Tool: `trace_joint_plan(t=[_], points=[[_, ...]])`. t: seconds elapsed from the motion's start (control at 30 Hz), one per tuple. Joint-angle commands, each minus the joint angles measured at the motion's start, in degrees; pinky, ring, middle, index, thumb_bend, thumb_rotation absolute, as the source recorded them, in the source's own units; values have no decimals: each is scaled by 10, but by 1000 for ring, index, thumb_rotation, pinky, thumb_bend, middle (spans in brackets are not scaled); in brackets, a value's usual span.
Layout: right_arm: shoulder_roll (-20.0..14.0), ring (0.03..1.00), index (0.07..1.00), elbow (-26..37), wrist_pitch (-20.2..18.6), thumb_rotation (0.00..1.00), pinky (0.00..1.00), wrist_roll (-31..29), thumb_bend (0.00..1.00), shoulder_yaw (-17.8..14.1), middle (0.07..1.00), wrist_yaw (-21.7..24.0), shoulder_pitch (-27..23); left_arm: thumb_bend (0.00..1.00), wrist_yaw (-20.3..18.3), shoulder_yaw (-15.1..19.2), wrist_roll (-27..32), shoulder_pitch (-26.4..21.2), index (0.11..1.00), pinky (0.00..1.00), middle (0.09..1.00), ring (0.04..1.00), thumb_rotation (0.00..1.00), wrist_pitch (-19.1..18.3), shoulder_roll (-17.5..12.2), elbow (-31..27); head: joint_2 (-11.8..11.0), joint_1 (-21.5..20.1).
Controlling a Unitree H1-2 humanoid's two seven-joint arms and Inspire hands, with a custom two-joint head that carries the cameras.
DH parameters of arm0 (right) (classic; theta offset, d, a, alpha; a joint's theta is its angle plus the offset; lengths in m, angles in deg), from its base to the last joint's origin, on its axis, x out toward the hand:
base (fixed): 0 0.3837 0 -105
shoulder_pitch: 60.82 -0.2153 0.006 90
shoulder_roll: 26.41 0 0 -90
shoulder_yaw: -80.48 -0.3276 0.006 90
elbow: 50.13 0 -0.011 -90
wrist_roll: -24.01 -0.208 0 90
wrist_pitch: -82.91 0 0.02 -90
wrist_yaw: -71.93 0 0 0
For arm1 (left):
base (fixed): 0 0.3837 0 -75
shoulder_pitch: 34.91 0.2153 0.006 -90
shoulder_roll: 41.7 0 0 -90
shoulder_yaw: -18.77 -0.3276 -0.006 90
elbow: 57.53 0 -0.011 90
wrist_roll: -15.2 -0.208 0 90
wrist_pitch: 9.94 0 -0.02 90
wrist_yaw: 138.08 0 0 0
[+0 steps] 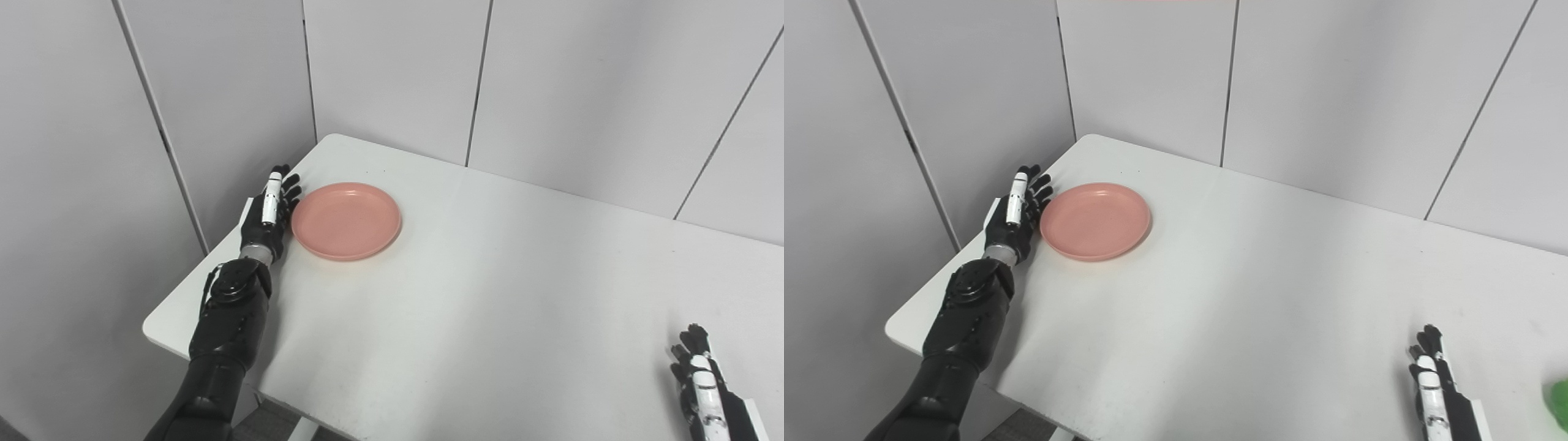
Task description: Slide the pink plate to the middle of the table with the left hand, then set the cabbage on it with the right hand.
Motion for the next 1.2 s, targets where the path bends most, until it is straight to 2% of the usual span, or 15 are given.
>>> trace_joint_plan(t=[0.0, 0.2, 0.67, 0.9, 1.1, 1.17], points=[[4, 990, 1000, 11, 0, 1000, 1000, -4, 80, 3, 998, 3, -9, 437, -16, -21, -2, -1, 911, 935, 919, 932, 1000, -30, 18, 1, 0, -1], [6, 985, 1000, 16, -9, 1000, 1000, -3, 87, 3, 995, 1, -8, 450, -16, -37, -5, 4, 914, 939, 922, 937, 1000, -31, 29, -11, 3, -4], [7, 983, 998, 12, 3, 1000, 1000, 2, 110, 6, 991, 0, -7, 454, -27, -69, 1, 16, 907, 932, 921, 935, 1000, -47, 63, -61, 7, -21], [11, 979, 994, 17, -1, 1000, 1000, 7, 110, 12, 988, -3, -7, 449, -31, -100, -16, 25, 913, 949, 926, 938, 1000, -67, 87, -104, 13, -49], [12, 970, 988, 11, 5, 1000, 989, 20, 152, 17, 981, -6, -5, 456, -42, -124, -17, 29, 934, 990, 940, 957, 1000, -74, 115, -125, 20, -73], [13, 971, 989, 9, 8, 1000, 991, 22, 158, 19, 982, -6, -5, 451, -43, -131, -19, 31, 932, 980, 936, 954, 1000, -76, 119, -130, 24, -92]])
